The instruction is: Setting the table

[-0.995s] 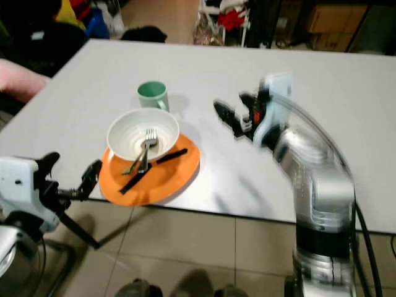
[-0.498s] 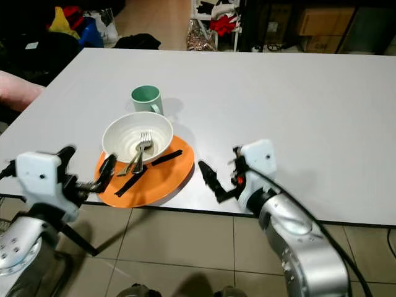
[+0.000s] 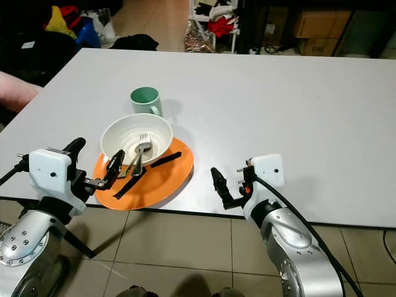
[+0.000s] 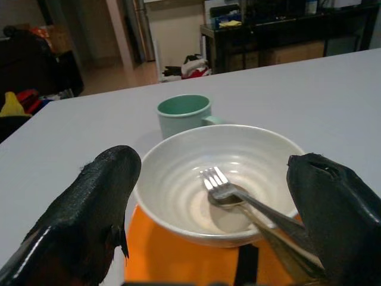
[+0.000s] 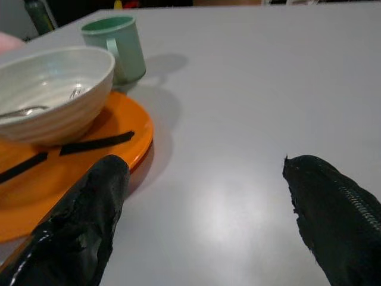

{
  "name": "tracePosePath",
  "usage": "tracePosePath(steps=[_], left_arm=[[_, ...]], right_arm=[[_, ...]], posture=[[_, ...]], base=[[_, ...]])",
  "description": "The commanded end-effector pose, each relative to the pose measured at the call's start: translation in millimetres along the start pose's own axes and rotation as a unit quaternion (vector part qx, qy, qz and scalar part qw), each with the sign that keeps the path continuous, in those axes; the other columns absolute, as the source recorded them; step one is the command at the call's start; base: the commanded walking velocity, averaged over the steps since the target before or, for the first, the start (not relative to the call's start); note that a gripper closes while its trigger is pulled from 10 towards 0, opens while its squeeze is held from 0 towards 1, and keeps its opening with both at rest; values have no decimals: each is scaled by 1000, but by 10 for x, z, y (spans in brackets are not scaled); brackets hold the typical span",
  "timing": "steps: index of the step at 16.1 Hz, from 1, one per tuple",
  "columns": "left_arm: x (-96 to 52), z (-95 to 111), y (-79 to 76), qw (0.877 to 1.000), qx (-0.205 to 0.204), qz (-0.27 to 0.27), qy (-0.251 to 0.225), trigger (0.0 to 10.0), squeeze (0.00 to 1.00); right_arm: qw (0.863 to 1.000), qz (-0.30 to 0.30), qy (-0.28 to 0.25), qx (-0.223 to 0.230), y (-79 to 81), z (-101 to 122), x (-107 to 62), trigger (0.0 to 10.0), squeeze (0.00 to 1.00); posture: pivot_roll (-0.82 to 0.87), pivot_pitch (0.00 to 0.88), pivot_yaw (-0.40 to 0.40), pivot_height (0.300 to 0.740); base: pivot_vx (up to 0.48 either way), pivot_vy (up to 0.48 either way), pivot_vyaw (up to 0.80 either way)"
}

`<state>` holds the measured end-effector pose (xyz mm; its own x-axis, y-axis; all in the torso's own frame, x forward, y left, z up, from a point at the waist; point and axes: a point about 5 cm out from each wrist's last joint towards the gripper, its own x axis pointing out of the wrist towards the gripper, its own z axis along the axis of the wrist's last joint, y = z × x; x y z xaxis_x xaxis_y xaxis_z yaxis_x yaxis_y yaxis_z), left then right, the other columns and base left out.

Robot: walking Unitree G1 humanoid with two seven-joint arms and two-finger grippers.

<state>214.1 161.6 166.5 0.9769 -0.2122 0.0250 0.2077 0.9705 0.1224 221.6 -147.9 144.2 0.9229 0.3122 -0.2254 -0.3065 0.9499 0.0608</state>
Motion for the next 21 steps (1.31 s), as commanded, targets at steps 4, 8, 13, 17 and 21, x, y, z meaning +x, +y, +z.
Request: tracePosePath(steps=[4,8,13,17,21], left_arm=[[-118,31,-98,1000,-11,7,-6,10000,886],[-234,20,-148,1000,-11,9,7,10000,882],[-277,5,-121,1000,-4,21,15,10000,886],[-317,-4,-116,1000,-4,23,19,10000,886],[-373,-30,-117,999,-8,28,37,10000,800]], right_arm=[[999,22,-28,-11,53,77,-17,10000,1000],[999,49,-21,-10,124,40,-27,10000,1000],[998,55,-18,-10,99,34,-16,10000,1000],[998,62,-10,-15,117,22,-35,10000,1000],[997,77,0,-22,136,-9,-57,10000,1000]], posture=[[-61,62,70,740],[-50,65,63,740],[-49,66,62,740],[-52,66,64,740],[-48,66,64,740]], base=[[0,-135,0],[0,-367,0],[0,-370,0],[0,-184,0],[0,0,744]])
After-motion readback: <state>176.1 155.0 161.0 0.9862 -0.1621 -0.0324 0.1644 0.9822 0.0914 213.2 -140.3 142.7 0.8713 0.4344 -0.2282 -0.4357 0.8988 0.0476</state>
